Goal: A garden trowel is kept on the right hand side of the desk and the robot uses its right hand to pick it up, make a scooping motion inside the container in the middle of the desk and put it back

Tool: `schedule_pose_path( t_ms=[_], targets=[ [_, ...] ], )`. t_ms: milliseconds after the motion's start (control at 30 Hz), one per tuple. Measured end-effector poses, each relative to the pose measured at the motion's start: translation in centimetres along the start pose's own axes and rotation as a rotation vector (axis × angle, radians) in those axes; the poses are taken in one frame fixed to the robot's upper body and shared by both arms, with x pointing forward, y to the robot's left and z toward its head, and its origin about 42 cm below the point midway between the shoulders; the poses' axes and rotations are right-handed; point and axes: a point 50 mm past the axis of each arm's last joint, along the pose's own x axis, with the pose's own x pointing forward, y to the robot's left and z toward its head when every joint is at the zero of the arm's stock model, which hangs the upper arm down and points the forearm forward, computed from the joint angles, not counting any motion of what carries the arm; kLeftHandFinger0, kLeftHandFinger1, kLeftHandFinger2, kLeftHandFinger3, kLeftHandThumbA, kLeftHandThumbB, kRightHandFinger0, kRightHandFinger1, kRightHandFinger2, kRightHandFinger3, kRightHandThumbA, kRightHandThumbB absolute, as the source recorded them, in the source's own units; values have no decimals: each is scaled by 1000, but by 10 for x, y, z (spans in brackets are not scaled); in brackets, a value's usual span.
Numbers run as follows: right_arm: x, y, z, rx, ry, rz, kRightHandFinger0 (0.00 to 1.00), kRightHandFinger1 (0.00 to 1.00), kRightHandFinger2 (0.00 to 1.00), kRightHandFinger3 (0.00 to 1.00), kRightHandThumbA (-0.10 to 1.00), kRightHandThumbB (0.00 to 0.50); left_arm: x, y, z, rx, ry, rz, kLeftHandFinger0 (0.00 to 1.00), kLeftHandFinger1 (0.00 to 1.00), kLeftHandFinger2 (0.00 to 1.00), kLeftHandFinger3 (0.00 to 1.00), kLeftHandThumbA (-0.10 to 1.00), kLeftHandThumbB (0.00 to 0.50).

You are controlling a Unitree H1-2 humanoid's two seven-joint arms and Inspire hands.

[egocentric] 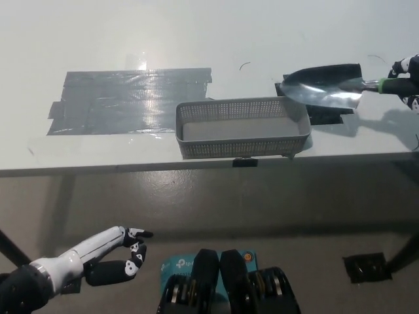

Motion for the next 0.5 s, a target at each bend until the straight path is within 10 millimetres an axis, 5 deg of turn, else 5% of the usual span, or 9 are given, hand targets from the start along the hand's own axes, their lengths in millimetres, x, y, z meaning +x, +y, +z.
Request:
schedule_pose_path(
  t_ms=[67,167,300,400,433,500],
  targets=[
    [1,-1,1,-9,-7,-1,26,517,839,596,-100,0,0,0,0,1,1,-3,1000,931,949,1000,866,0],
    [4,-3,5,-27,-32,-6,2,452,799,617,-100,0,0,0,0,6,5,-8,1000,942,958,1000,876,0],
    [8,-6,16,-89,-74,-6,0,333,642,428,-100,0,0,1,0,11,9,-8,1000,950,973,1000,926,0],
    [10,-7,24,-145,-95,6,0,311,612,262,-100,0,0,1,0,14,10,-13,1000,973,992,1000,895,0],
    [10,-7,25,-159,-102,9,29,314,576,297,-100,0,0,1,0,16,11,-14,1000,968,978,1000,860,0],
    [11,-8,27,-181,-112,10,0,166,442,302,-100,40,0,2,0,16,11,-16,1000,961,968,1000,822,0]
  ],
)
